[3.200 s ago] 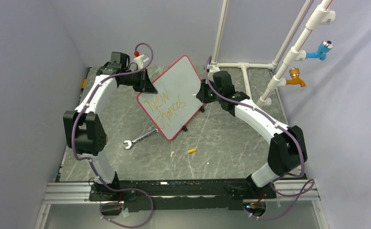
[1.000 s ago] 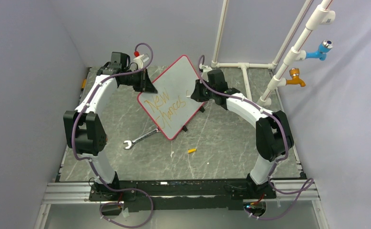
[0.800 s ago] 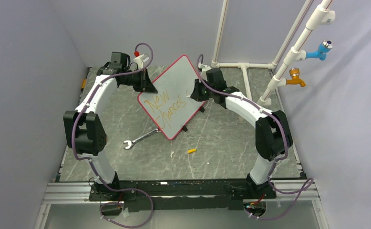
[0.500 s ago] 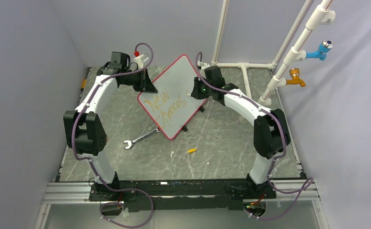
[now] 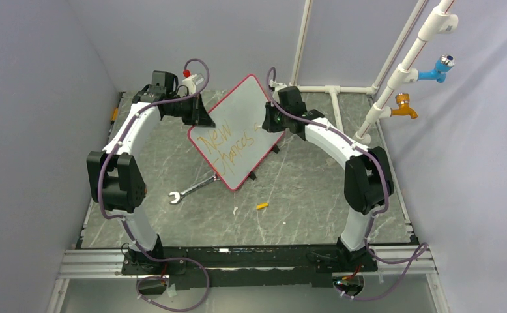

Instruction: Write a sentence on the whiteboard

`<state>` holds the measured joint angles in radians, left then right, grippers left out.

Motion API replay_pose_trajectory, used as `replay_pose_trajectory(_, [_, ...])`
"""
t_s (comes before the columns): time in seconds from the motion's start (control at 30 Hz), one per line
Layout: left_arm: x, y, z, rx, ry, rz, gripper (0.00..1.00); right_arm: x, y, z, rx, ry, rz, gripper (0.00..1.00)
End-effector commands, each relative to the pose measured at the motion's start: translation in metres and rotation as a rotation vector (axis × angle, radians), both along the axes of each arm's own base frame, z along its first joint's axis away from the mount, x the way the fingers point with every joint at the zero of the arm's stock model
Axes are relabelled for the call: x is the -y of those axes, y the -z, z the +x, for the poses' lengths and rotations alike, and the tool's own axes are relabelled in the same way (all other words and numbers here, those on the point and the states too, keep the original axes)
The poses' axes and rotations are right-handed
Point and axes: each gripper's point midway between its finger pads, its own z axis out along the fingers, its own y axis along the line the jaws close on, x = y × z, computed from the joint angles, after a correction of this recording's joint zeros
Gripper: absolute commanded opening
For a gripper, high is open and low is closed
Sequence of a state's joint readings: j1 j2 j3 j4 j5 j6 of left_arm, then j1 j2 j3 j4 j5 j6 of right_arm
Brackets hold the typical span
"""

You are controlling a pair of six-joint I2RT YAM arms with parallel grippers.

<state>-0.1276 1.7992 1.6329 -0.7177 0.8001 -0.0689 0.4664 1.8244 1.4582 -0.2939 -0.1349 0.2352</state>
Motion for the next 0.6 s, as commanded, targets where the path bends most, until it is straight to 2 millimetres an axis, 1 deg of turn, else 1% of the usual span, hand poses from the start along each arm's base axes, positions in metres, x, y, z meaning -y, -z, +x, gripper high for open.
replay_pose_trajectory(0.0, [-0.004,0.0051,-0.0008,0.069,0.018,0.097,0.0,-0.0153,-0.0206,0.0179,0.067,-0.012,0.046,0.0])
replay_pose_trajectory(0.1, [-0.0039,0.0051,-0.0006,0.07,0.018,0.097,0.0,-0.0192,-0.0245,0.0174,0.07,-0.023,0.065,0.0])
replay_pose_trajectory(0.23, [-0.0038,0.005,-0.0008,0.07,0.019,0.096,0.0,-0.0218,-0.0222,0.0179,0.06,-0.025,0.074,0.0])
replay_pose_trajectory(0.4, [-0.004,0.005,-0.0007,0.07,0.018,0.096,0.0,-0.0219,-0.019,0.0161,0.055,-0.026,0.076,0.0])
replay_pose_trajectory(0.57, [-0.0037,0.0053,-0.0007,0.067,0.018,0.095,0.0,-0.0224,-0.0234,0.0166,0.063,-0.021,0.091,0.0])
